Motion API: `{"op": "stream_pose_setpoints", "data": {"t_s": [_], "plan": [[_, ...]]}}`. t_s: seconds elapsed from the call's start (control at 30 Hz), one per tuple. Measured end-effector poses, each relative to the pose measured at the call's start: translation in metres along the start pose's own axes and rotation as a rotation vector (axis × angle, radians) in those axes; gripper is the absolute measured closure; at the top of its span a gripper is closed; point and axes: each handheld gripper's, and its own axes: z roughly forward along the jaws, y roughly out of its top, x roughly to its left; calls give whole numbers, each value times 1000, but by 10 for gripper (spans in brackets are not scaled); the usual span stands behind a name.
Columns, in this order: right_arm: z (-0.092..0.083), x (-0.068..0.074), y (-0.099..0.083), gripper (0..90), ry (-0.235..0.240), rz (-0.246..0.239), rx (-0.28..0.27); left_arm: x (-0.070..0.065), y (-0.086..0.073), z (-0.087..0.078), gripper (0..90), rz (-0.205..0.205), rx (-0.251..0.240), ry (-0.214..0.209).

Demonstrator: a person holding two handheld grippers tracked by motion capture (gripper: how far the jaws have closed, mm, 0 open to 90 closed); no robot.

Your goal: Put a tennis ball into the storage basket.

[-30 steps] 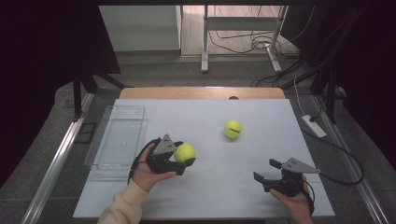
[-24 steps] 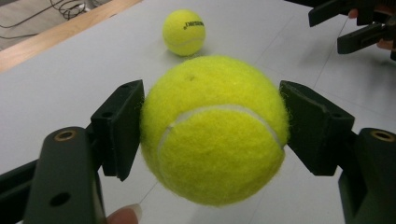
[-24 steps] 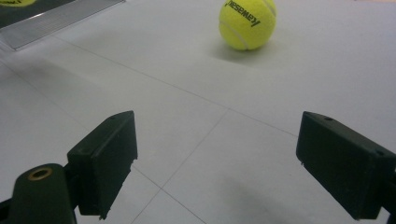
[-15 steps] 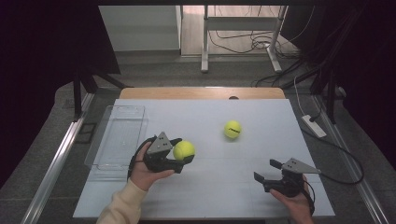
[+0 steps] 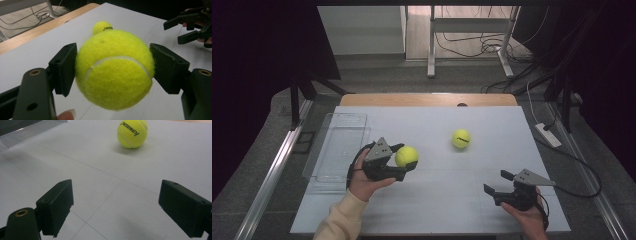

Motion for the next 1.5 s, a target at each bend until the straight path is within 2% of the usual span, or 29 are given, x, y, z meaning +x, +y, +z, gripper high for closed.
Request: {"op": "stream_pose_setpoints", "data": {"t_s": [0.23,0.63,1.17,1.5], "plan": [[2,0,0,127,8,-5,-2,5,4,-5,272,2,-17,14],[2,1,-1,127,16,-1,0,16,10,-13,272,-23,-59,47],[3,0,-1,127,11,-2,0,34,19,-24,271,-51,-90,95],[2,0,-1,128,8,-3,0,40,19,-31,271,-58,-98,120]]}}
